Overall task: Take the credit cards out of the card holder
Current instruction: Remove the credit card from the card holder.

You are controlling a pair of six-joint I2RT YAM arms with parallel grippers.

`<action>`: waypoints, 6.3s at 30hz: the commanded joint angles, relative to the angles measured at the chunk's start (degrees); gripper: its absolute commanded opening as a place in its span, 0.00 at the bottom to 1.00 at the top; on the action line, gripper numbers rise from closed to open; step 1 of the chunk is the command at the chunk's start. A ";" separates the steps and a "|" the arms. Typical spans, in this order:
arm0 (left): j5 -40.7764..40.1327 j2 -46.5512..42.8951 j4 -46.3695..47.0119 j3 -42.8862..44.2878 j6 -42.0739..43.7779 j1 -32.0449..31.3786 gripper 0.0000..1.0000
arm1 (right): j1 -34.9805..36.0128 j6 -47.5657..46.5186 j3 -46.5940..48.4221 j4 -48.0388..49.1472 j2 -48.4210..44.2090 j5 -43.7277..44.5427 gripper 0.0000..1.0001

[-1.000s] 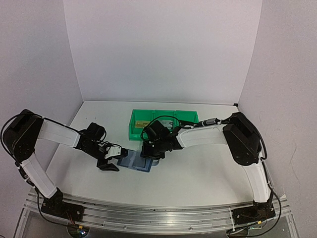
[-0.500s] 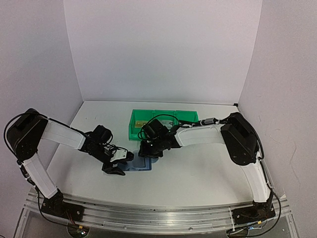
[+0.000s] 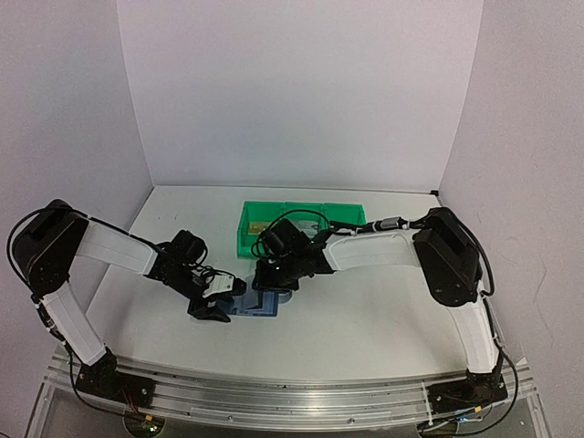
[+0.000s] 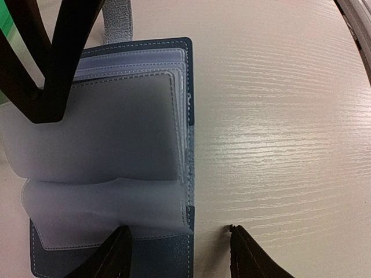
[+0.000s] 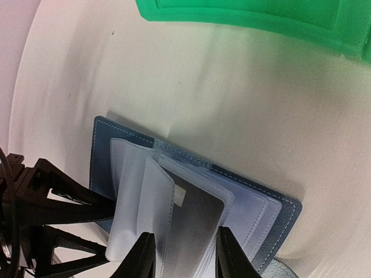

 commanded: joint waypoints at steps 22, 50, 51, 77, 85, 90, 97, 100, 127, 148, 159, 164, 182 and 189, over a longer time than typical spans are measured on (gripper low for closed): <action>-0.54 -0.97 -0.93 1.16 -0.50 1.38 0.58 | 1.05 2.83 -0.66 5.58 -3.46 -6.51 0.38; 22.23 -11.01 -13.10 12.54 -18.98 6.37 0.53 | 0.76 3.67 -1.22 5.63 -1.35 -4.91 0.33; 23.41 -11.53 -12.29 12.63 -20.29 6.03 0.53 | 0.68 3.76 -1.14 5.66 -1.04 -4.93 0.33; 25.77 -10.37 -9.43 11.40 -42.25 3.66 0.39 | -0.17 3.28 20.09 6.88 13.60 -11.09 0.20; 23.87 -5.45 -7.17 10.71 -42.77 3.93 0.36 | -1.59 5.79 18.39 7.12 14.65 -10.76 0.18; 24.77 -3.95 -6.84 10.68 -41.39 5.67 0.35 | -2.86 4.26 15.39 7.12 8.72 -6.81 0.18; 32.52 -4.61 -6.02 11.00 -41.72 6.37 0.40 | -4.48 4.57 5.69 6.97 -1.12 -2.10 0.23; 30.19 -5.09 -5.62 10.32 -41.42 7.45 0.40 | -4.51 6.31 -0.84 6.96 -4.77 -1.10 0.23; 14.06 12.84 -5.85 15.67 -61.13 5.28 0.48 | -2.98 14.76 -10.25 6.96 0.36 -6.58 0.29; 8.19 12.44 -9.77 15.38 -60.77 6.91 0.52 | -4.52 12.89 -11.56 7.03 2.13 -8.70 0.27; 5.29 14.74 -10.89 15.40 -58.00 7.00 0.53 | -4.53 12.38 -11.28 7.19 2.03 -9.54 0.27; 13.00 16.33 -5.98 13.64 -60.57 6.92 0.50 | -4.51 11.94 -10.35 8.41 3.66 -12.17 0.27; 25.05 17.60 1.33 15.03 -67.57 7.09 0.02 | -4.51 12.67 -10.80 10.11 3.91 -12.98 0.26; 25.21 15.98 -3.27 15.89 -65.45 8.03 0.00 | -4.51 12.80 -11.51 10.20 3.90 -12.81 0.26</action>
